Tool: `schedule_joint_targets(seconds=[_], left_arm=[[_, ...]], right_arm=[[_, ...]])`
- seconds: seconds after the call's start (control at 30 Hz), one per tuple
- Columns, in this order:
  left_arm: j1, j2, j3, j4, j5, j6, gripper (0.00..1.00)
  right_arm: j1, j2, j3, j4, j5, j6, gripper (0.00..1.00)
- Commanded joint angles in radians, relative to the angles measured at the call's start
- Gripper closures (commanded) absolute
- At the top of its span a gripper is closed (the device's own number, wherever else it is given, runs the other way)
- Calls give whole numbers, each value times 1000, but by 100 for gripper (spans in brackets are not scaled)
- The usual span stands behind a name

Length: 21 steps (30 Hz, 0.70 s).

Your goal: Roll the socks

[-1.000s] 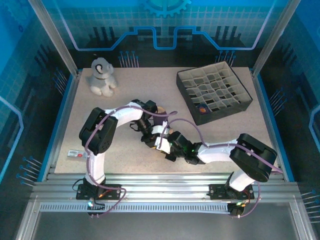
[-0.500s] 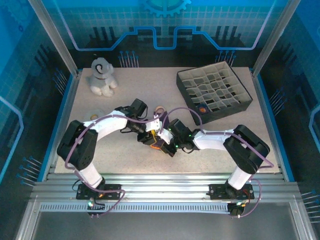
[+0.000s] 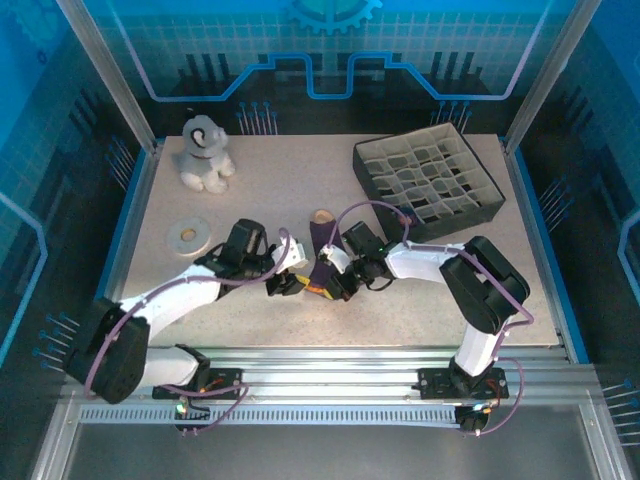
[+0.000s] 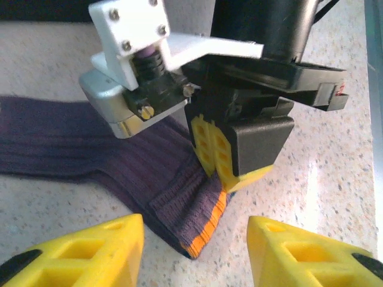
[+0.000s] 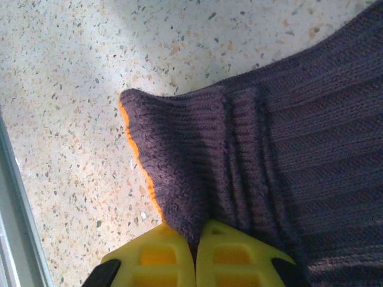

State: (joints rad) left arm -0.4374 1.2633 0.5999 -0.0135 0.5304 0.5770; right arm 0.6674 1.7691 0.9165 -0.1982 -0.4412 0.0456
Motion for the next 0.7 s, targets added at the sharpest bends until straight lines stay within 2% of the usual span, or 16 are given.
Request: schedule_joint_targets(seconds=[0.0, 0.13, 0.3, 0.47, 0.67], left_arm=[[-11, -70, -92, 270, 17, -95, 49], [-68, -76, -149, 384, -20, -87, 44], [-150, 32, -159, 545, -57, -141, 42], [-157, 203, -222, 867, -85, -211, 42], [-153, 369, -225, 1027, -55, -232, 41]], right_arm=[[-24, 1, 3, -147, -10, -1, 100], [-54, -1, 29, -211, -61, -10, 100], [-101, 11, 51, -258, -113, 16, 100], [-131, 30, 42, -269, -162, 39, 100], [-149, 40, 36, -279, -188, 48, 100]])
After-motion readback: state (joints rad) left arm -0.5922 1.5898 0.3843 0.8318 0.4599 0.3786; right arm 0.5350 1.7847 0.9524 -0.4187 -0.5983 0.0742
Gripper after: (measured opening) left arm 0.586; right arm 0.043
